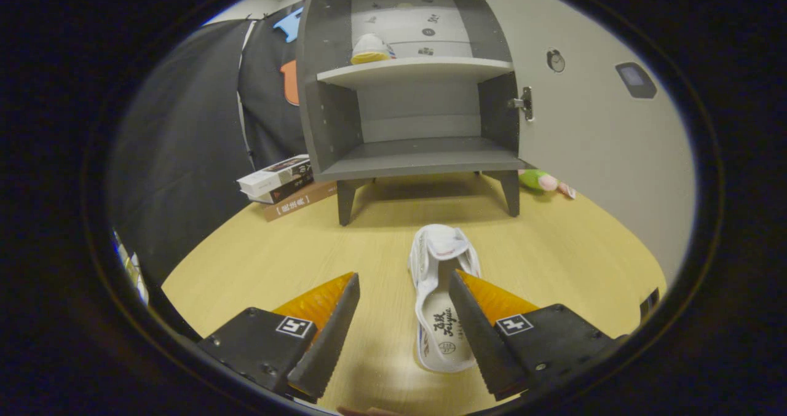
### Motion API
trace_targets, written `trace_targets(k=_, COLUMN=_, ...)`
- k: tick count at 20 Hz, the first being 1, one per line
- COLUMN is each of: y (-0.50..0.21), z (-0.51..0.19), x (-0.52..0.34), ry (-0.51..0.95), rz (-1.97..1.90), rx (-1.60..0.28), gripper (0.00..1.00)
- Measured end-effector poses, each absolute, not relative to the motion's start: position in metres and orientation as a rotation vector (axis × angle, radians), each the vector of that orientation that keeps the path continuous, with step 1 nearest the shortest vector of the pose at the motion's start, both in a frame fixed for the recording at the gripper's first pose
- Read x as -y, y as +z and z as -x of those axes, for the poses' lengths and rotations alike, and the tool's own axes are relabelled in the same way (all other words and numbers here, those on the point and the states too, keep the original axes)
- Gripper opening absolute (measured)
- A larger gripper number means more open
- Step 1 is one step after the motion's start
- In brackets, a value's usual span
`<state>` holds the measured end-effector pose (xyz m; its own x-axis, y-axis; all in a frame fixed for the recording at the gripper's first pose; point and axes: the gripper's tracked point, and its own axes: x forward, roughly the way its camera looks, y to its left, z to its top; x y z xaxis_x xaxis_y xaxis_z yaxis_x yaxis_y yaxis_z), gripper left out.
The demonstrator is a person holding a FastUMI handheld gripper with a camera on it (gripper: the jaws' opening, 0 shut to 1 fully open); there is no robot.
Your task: Open the shoe cabinet door, grab the shoes and put them into the shoe cabinet, then close the shoe cabinet door.
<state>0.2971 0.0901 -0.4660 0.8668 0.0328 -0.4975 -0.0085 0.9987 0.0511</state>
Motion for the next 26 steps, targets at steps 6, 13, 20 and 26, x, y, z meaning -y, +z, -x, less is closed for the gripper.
trace_targets(k=6, y=-0.489, z=-0.327, x=-0.072, ry=-0.101, rz=-0.019, rx=-0.518, gripper=0.63)
trace_targets(k=13, y=-0.510, z=-0.363, x=-0.069, ry=-0.110, rz=-0.086, rx=-0.551, gripper=0.21)
trace_targets(k=20, y=-0.499, z=-0.366, x=-0.066, ry=-0.068, rz=-0.150, rx=-0.489, gripper=0.10)
trace_targets(k=26, y=-0.465, z=-0.333, x=-0.068, ry=-0.059, rz=-0.059, rx=-0.426, gripper=0.10)
